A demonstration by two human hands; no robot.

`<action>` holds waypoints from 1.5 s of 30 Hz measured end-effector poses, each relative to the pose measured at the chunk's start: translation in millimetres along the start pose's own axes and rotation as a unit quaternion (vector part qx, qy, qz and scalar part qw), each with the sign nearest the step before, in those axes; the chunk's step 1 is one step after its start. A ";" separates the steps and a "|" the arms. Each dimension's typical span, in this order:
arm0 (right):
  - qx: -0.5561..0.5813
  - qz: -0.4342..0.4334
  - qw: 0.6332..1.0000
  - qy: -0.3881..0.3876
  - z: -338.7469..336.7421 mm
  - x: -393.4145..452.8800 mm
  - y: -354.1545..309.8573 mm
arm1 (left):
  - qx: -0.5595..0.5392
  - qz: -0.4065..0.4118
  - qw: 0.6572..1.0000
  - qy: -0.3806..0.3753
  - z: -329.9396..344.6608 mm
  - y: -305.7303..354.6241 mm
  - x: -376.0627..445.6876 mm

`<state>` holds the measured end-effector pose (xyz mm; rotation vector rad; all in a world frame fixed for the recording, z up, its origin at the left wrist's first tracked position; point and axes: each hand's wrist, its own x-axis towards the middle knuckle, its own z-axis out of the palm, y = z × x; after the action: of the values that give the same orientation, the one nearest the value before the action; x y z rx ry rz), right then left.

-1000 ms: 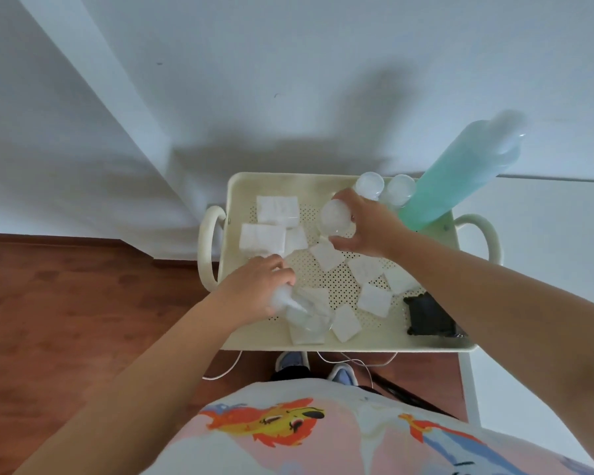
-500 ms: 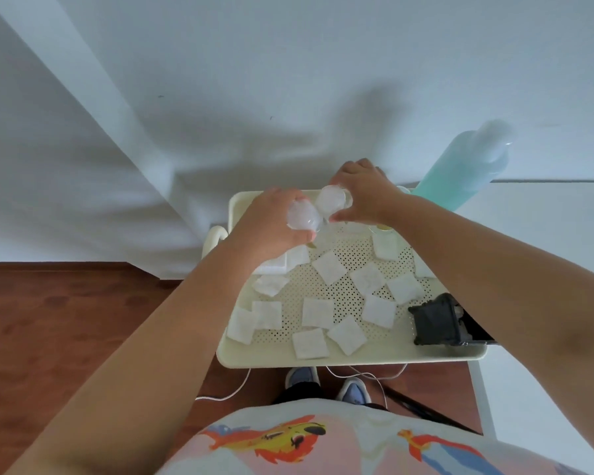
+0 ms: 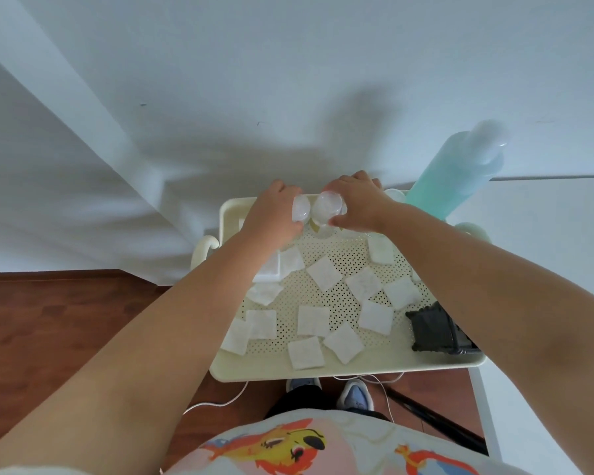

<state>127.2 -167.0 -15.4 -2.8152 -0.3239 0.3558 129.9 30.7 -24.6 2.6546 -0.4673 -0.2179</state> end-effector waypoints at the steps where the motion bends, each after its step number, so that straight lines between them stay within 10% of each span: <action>1: -0.002 0.001 1.000 -0.002 -0.8 0.2 0.2 | -0.002 -0.003 1.000 -0.004 -0.7 -0.8 2.1; 14: -0.027 0.007 0.999 0.037 -4.8 -9.9 -22.9 | -0.054 -0.034 0.998 0.004 -27.2 -11.4 -31.6; 18: -0.005 -0.109 0.987 0.118 -11.3 -6.7 -57.2 | 0.159 -0.014 0.986 -0.044 -41.1 -23.3 -72.9; 23: -0.027 -0.179 0.983 -0.040 2.2 24.3 -110.5 | 0.363 -0.014 0.923 -0.130 -27.1 -30.1 -105.0; 34: -0.249 -0.191 0.937 -0.152 32.1 74.2 -148.1 | 0.410 -0.049 0.906 -0.088 -13.3 -31.7 -95.1; 41: -0.058 -0.137 0.984 -0.102 28.5 73.7 -134.1 | 0.301 -0.025 0.953 0.033 -29.9 -38.0 -104.9; 45: -0.009 -0.140 0.986 -0.093 21.4 70.2 -120.3 | 0.322 -0.041 0.946 -0.020 -35.3 -41.6 -100.4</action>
<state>165.5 -31.3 -13.2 -2.7071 -0.7571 0.5530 56.4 115.6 -3.7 3.3186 -0.5089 -0.1642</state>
